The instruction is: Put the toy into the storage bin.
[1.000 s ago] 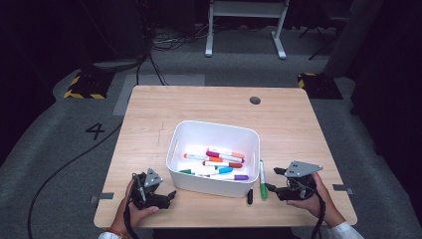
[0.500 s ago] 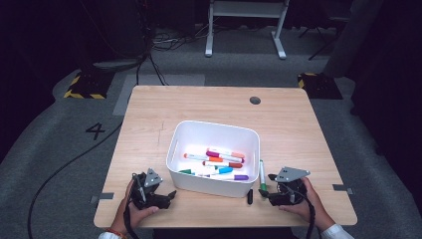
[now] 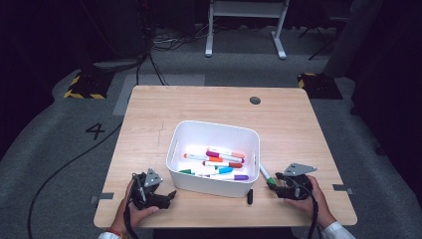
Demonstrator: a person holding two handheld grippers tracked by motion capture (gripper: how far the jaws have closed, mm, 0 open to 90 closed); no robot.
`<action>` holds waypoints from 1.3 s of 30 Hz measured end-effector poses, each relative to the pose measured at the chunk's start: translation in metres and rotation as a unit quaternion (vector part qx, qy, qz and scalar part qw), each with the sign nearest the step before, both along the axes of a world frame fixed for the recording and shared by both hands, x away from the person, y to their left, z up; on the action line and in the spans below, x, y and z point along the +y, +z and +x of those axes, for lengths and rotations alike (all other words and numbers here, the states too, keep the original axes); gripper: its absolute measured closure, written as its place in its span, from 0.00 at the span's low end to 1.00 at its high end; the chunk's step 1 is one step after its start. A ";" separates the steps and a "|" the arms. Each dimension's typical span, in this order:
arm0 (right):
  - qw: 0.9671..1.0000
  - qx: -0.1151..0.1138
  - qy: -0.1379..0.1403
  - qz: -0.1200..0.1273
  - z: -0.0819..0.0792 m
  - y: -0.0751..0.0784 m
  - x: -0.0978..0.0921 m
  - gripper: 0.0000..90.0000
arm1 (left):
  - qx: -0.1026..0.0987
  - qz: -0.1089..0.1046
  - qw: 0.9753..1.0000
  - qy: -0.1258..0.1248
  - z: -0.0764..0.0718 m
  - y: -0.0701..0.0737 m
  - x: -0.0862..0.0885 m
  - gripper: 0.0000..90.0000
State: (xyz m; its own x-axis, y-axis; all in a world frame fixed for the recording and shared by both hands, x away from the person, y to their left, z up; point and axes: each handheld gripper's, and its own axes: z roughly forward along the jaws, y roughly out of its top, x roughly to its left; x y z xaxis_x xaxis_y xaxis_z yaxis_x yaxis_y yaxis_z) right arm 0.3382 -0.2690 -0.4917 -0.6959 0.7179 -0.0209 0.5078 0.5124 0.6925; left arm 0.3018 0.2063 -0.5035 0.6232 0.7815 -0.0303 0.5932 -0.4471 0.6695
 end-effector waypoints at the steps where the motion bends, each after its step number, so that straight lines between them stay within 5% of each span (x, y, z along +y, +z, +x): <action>1: 1.000 0.001 -0.001 0.002 0.001 0.000 -0.001 0.56 | 0.000 0.000 1.000 0.000 0.000 0.000 0.000 0.10; 13: 1.000 -0.009 -0.004 0.019 0.009 -0.003 -0.015 0.81 | -0.001 0.000 1.000 0.000 0.000 0.000 0.000 0.10; 26: 1.000 -0.017 -0.016 0.020 0.013 -0.003 -0.025 0.84 | -0.001 0.000 1.000 0.000 0.000 0.000 0.000 0.10; 39: 0.998 -0.051 -0.023 0.034 0.010 0.016 -0.041 0.84 | -0.001 0.000 1.000 0.000 0.000 0.000 0.000 0.10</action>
